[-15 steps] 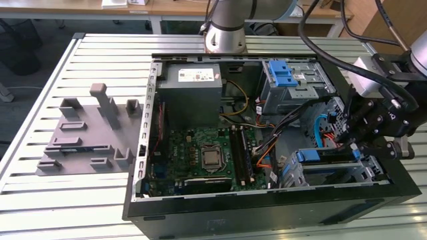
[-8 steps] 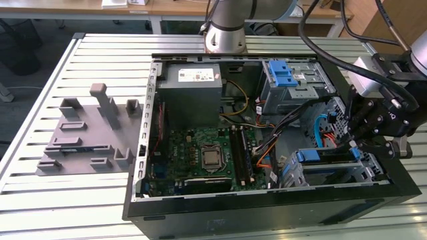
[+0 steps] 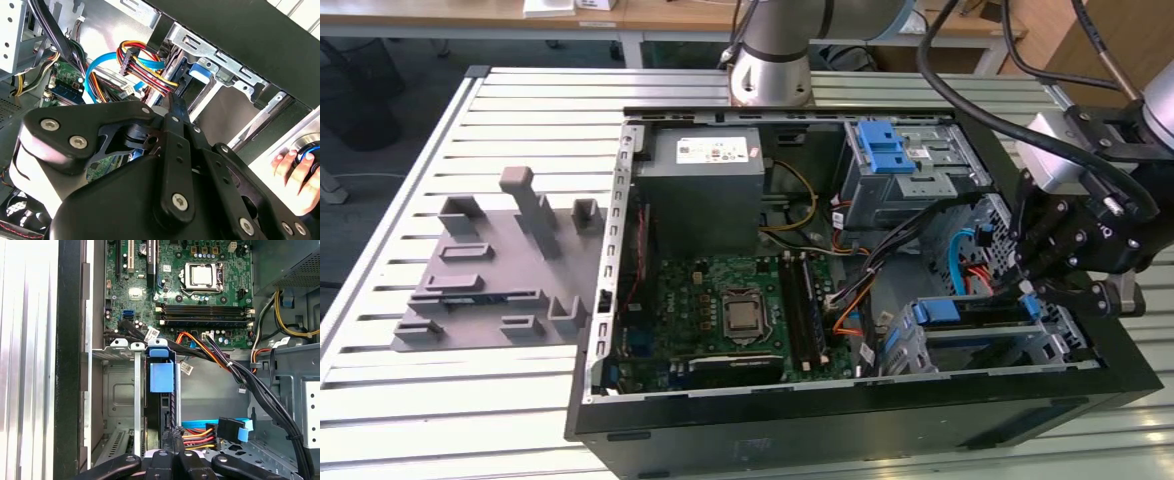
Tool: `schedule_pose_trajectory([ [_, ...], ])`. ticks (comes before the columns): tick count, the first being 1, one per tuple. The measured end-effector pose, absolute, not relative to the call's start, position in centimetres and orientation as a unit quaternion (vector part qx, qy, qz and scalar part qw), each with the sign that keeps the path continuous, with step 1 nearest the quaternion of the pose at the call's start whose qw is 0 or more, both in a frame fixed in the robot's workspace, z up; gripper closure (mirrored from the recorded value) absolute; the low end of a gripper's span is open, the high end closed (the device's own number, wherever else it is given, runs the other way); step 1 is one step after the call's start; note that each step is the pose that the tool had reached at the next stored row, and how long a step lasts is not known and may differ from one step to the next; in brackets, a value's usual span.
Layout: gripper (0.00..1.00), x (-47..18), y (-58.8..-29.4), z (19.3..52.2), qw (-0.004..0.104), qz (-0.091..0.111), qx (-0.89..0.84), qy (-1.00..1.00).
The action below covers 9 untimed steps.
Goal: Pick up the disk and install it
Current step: 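Insert the second disk wire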
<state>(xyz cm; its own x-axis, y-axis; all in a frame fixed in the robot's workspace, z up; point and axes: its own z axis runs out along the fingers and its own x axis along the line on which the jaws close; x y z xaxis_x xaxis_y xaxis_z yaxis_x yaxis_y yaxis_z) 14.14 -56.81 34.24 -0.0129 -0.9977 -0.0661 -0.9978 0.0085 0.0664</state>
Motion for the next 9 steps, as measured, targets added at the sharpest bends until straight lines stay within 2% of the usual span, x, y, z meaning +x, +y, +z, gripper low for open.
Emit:
schedule_pose_trajectory([
  [9, 0.89, 14.02, -56.8, 34.25, 0.003, 0.044, -0.703, 0.71],
])
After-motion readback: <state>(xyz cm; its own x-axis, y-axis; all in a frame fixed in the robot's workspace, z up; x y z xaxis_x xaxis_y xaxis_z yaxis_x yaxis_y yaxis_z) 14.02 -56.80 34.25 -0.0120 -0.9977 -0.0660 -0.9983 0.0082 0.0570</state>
